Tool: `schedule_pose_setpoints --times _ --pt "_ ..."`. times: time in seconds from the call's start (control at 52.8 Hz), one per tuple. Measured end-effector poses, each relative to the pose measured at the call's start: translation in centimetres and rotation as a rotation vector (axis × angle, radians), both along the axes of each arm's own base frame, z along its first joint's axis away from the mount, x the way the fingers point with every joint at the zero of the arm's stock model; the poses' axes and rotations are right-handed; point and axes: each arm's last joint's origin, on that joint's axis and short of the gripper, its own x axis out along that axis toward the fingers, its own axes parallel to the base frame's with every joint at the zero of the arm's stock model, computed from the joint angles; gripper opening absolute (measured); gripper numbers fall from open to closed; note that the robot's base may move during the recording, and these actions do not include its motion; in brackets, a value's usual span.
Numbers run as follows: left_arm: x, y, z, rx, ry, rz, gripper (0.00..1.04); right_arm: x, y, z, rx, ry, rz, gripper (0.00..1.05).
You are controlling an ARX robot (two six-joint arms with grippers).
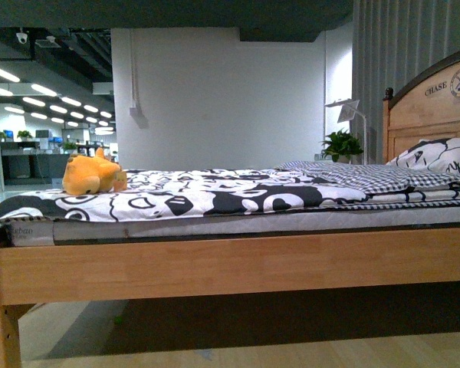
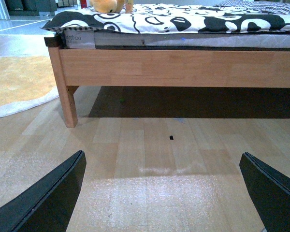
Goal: Put away toys
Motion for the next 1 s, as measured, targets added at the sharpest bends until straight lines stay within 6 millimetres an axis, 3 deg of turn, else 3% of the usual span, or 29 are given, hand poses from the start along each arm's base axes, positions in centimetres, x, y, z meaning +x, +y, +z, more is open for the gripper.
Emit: schedule_pose_setpoints --times 1.004 --pt "0.0 0.0 0.0 0.0 0.0 0.0 0.98 0.0 0.0 0.0 0.0 0.0 0.0 0.98"
